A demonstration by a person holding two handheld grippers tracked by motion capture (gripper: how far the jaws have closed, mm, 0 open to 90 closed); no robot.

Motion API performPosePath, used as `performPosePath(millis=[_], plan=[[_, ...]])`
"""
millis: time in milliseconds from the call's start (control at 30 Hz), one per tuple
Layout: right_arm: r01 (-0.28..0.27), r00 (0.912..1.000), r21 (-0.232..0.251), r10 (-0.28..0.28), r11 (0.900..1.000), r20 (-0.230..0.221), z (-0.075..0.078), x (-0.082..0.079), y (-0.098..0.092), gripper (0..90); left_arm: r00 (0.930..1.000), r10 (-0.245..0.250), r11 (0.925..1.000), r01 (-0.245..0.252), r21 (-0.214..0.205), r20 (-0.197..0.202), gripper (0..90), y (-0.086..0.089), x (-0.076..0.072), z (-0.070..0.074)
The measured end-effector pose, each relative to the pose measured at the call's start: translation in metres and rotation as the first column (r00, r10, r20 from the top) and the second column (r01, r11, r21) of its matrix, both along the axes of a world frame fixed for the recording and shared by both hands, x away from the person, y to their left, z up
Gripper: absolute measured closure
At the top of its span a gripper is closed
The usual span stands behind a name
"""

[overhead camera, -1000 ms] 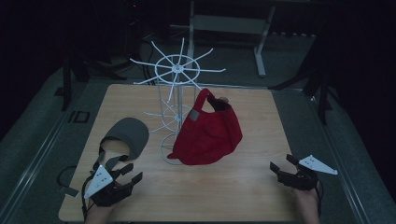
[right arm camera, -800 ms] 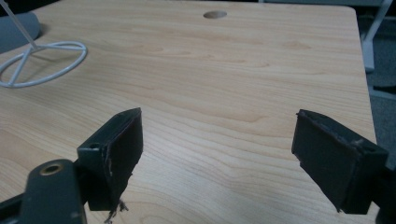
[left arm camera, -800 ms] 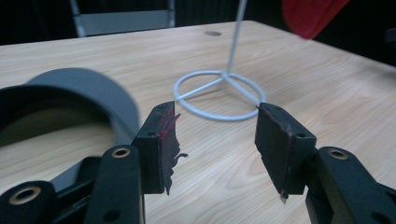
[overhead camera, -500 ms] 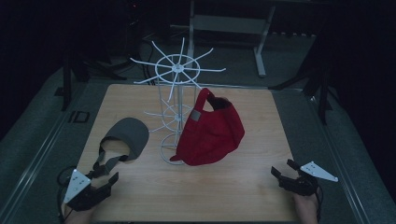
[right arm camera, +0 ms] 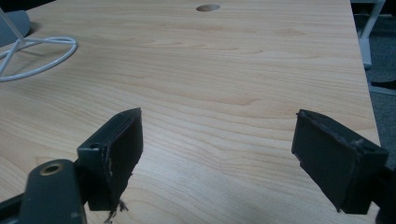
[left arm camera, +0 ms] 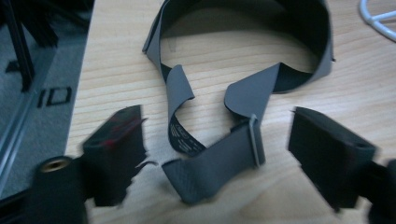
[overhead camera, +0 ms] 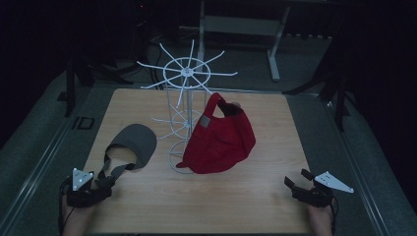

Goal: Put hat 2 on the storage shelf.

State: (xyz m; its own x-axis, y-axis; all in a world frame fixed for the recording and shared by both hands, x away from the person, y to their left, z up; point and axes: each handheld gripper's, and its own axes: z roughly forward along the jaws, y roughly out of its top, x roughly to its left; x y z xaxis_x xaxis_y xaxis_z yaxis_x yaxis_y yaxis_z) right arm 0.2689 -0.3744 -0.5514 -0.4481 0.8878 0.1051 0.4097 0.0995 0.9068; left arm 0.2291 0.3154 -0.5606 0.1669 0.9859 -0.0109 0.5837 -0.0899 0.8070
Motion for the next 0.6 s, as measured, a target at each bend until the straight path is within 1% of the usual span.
performPosePath(millis=[33,67,133,167,200,233,267,333,367,400,433,467,500,600], plan=[[0.0,1.0,0.0,0.0,1.0,-0.005,-0.001,0.0,0.0,16.3,0.9999,-0.008,1.0,0.008,-0.002,-0.009,17.8,-0.001,0.003,0.0],[0.002,1.0,-0.005,-0.002,1.0,-0.007,-0.001,0.001,0.0,16.3,0.9999,-0.01,0.9999,0.01,0.011,-0.013,17.8,-0.002,0.006,0.0],[0.003,1.0,-0.011,-0.003,0.9999,-0.006,-0.002,0.001,0.001,16.4,0.9989,-0.027,0.9987,0.028,0.042,-0.039,17.8,-0.004,0.011,-0.001],[0.006,1.0,-0.014,-0.006,0.9999,-0.007,-0.003,0.001,0.001,16.4,0.9987,-0.035,0.9984,0.036,0.043,-0.038,17.9,-0.006,0.013,-0.001],[0.01,0.9999,-0.014,-0.011,0.9998,-0.008,-0.003,0.001,0.001,16.4,0.9976,-0.048,0.9977,0.05,0.045,-0.051,18.0,-0.007,0.016,-0.002],[0.01,0.9999,-0.013,-0.011,0.9999,-0.006,-0.003,0.001,0.001,16.4,0.9972,-0.048,0.9967,0.051,0.062,-0.057,18.5,-0.008,0.017,-0.002],[0.011,0.9999,-0.014,-0.011,0.9998,-0.009,-0.003,0.001,0.001,16.3,0.9974,-0.044,0.9965,0.048,0.068,-0.057,18.9,-0.01,0.018,-0.003],[0.012,0.9998,-0.019,-0.013,0.9997,-0.013,-0.003,0.001,0.002,16.3,0.9968,-0.049,0.9966,0.053,0.064,-0.063,25.4,-0.01,0.02,-0.003],[0.012,0.9998,-0.019,-0.013,0.9997,-0.013,-0.003,0.001,0.002,16.3,0.9968,-0.049,0.9966,0.053,0.064,-0.063,27.0,-0.01,0.02,-0.003],[0.01,0.9999,-0.02,-0.011,0.9997,-0.012,-0.004,0.001,0.002,16.4,0.9957,-0.055,0.996,0.06,0.067,-0.075,27.0,-0.01,0.02,-0.003],[0.01,0.9998,-0.018,-0.011,0.9998,-0.014,-0.004,0.001,0.002,16.4,0.9953,-0.053,0.996,0.058,0.067,-0.082,34.6,-0.01,0.021,-0.004],[0.01,0.9998,-0.015,-0.01,0.9998,-0.014,-0.004,0.001,0.002,16.4,0.9953,-0.046,0.9959,0.052,0.074,-0.086,37.3,-0.011,0.021,-0.004],[0.01,0.9998,-0.012,-0.01,0.9999,-0.015,-0.004,0.001,0.001,16.4,0.9949,-0.049,0.9952,0.056,0.08,-0.088,41.6,-0.011,0.02,-0.005],[0.014,0.9997,-0.011,-0.014,0.9998,-0.02,-0.004,0.002,0.001,16.4,0.9935,-0.063,0.995,0.07,0.071,-0.095,54.1,-0.01,0.019,-0.005]])
